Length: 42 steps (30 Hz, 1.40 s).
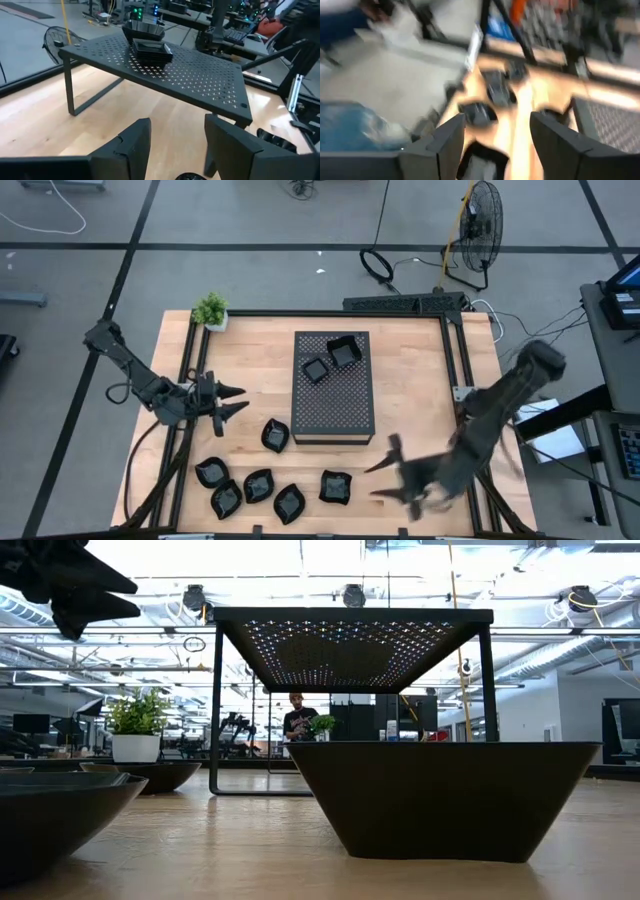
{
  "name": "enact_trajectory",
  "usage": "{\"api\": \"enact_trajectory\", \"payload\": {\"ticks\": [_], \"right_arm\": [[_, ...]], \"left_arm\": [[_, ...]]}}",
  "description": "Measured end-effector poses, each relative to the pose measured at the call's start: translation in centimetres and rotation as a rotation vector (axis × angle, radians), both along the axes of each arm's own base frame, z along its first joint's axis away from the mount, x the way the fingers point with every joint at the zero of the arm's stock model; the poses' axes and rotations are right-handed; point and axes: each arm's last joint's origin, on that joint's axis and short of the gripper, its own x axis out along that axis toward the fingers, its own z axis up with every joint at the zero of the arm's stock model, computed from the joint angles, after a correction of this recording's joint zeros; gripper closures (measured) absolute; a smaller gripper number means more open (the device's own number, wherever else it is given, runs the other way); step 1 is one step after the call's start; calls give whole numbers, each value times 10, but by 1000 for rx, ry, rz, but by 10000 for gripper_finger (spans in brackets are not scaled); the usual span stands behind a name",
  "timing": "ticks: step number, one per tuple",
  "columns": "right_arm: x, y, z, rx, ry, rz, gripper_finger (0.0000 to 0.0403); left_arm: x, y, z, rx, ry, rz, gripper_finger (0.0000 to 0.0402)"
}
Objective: Pick & Place Mini shaped plates
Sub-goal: Stack the black distorted square plate on top of the black distorted square plates on the shelf
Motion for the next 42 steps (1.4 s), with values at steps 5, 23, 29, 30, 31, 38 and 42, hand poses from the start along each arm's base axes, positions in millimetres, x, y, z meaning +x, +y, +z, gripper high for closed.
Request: {"api": "enact_trajectory", "payload": {"ticks": [5,23,29,30,31,38,42], "right_arm": [[51,36,0,24,286,-171,191],[107,26,-124,98,499,-412,220],[100,14,-147,79,520,-449,233],[99,12,-150,83,529,-463,235],[97,10,-153,88,536,-475,237],[97,7,-156,108,551,-482,250],[97,9,-157,130,573,-454,275]], "left_arm": [[0,0,0,15,4,-3,217],[0,0,0,17,5,-5,205],[0,0,0,17,5,-5,209],[0,0,0,17,5,-5,208],[0,0,0,17,5,-5,206],[0,0,0,17,5,-5,195],[0,0,0,17,5,-5,194]]}}
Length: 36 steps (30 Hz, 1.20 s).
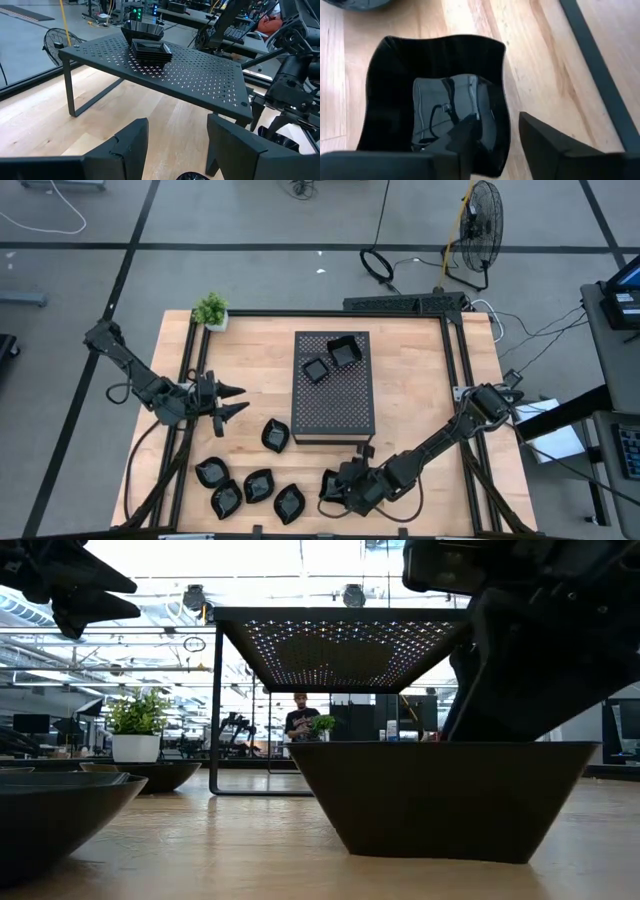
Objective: Pick & Place Mini shaped plates
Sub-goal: Stack the black distorted square plate on top of the black distorted square plates on the shelf
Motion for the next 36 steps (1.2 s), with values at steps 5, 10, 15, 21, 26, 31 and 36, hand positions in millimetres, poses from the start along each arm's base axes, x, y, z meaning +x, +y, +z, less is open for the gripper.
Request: {"api": "enact_trajectory", "payload": {"ticks": [5,10,15,21,26,31,36], "right_arm": [[0,0,0,29,27,28,330],[0,0,2,25,24,48,392],[-1,-1,22,65,-10,87,395],[-10,-7,69,114,-118,142,400],[-22,-19,117,122,-251,161,402],[-32,-53,165,106,-447,-68,402],[-41,-103,201,69,-590,-315,402]], "left_arm": [[0,0,0,-1,-1,0,194],[0,0,0,0,0,0,194],[0,0,0,-1,-1,0,194],[0,0,0,0,-1,0,194],[0,0,0,-1,-1,0,195],[0,0,0,-1,-1,0,194],[0,0,0,-1,-1,0,195]]}}
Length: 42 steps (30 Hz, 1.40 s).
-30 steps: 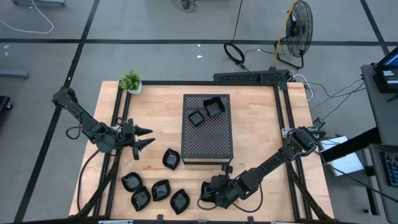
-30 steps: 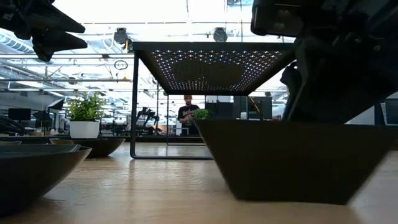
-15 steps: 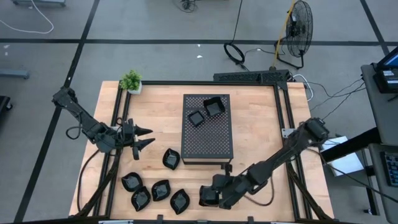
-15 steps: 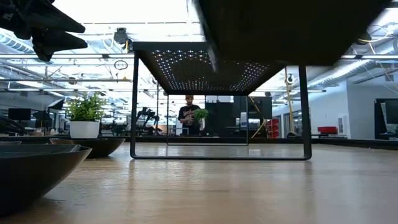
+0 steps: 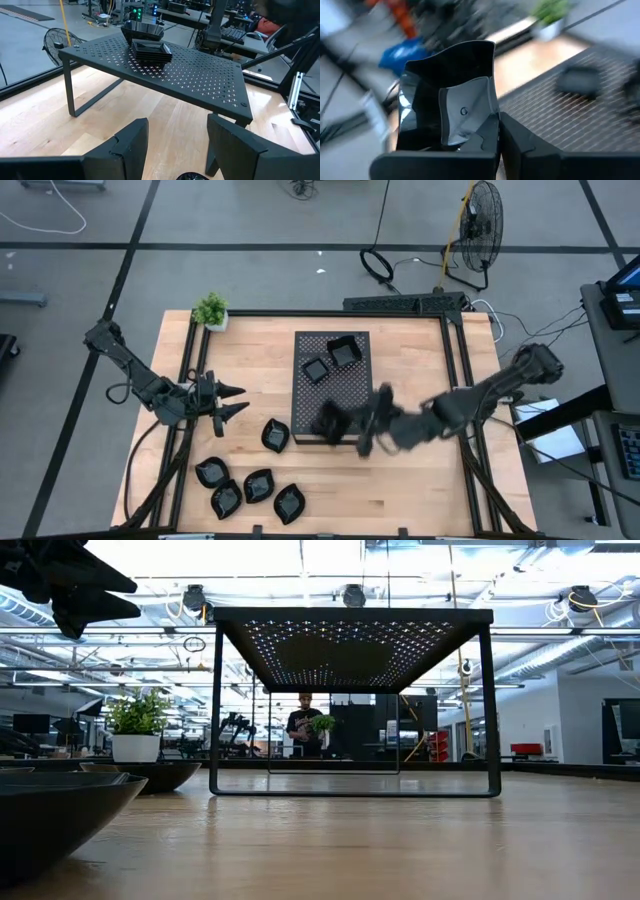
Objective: Pick & Place Mini shaped plates
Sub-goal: Stack the black distorted square plate on top of the black distorted square plates on the shelf
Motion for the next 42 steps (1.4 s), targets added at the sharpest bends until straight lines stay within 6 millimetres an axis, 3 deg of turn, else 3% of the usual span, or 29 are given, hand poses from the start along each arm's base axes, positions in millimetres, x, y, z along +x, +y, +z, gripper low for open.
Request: {"api": "enact_trajectory", "payload": {"ticks": [4,9,16,23,28,34,42], "right_arm": [[-2,-43,10,-6,-8,-182,402],[0,-91,4,34,60,-332,402],[6,-133,-5,100,115,-423,403],[3,-148,-15,104,176,-491,403],[2,-153,-45,128,185,-524,403],[5,-157,-64,119,114,-515,403],[8,-155,-62,118,94,-441,403]], "left_arm": [[0,0,0,0,0,0,194],[0,0,0,0,0,0,194],[0,0,0,0,0,1,194],[0,0,0,0,0,0,194],[0,0,0,0,0,0,195],[0,0,0,0,0,0,195],[0,0,0,0,0,1,194]]}}
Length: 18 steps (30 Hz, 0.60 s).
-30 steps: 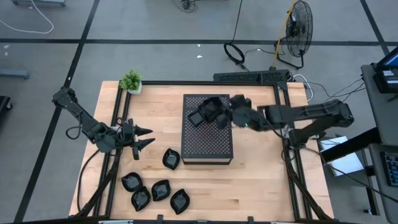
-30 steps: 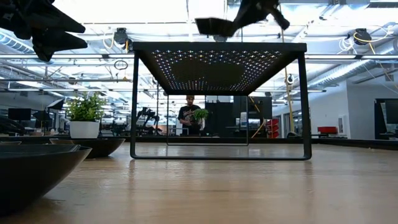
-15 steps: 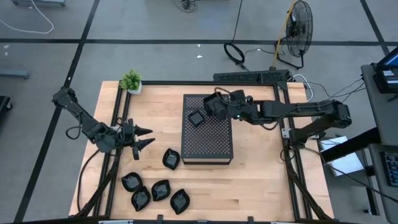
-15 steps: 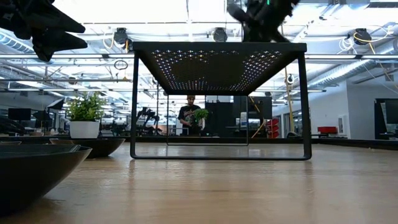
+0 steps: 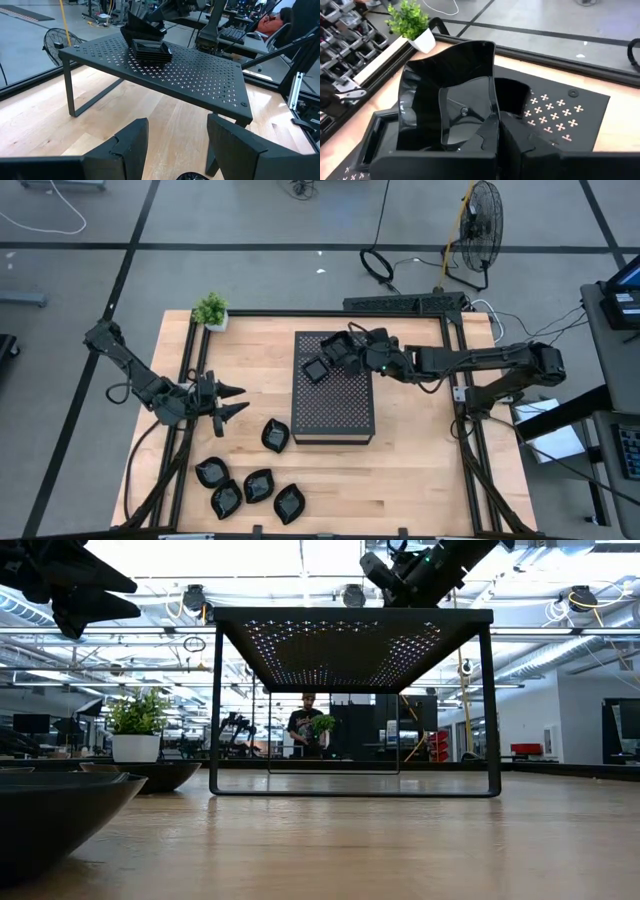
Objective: Pick & Place Mini shaped plates
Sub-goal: Stack the black distorted square plate on top of the black distorted square plates on the shelf
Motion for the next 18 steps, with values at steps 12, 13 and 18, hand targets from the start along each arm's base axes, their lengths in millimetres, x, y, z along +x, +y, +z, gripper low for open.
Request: {"api": "enact_trajectory", "payload": {"ticks": [12,13,18], "right_arm": [[0,0,0,3,-7,-9,402],[0,0,0,1,-6,-7,399],[1,2,0,22,-8,27,356]], "left_arm": [[0,0,0,0,0,0,194],[0,0,0,0,0,-1,195],[0,0,0,0,0,0,194]]}}
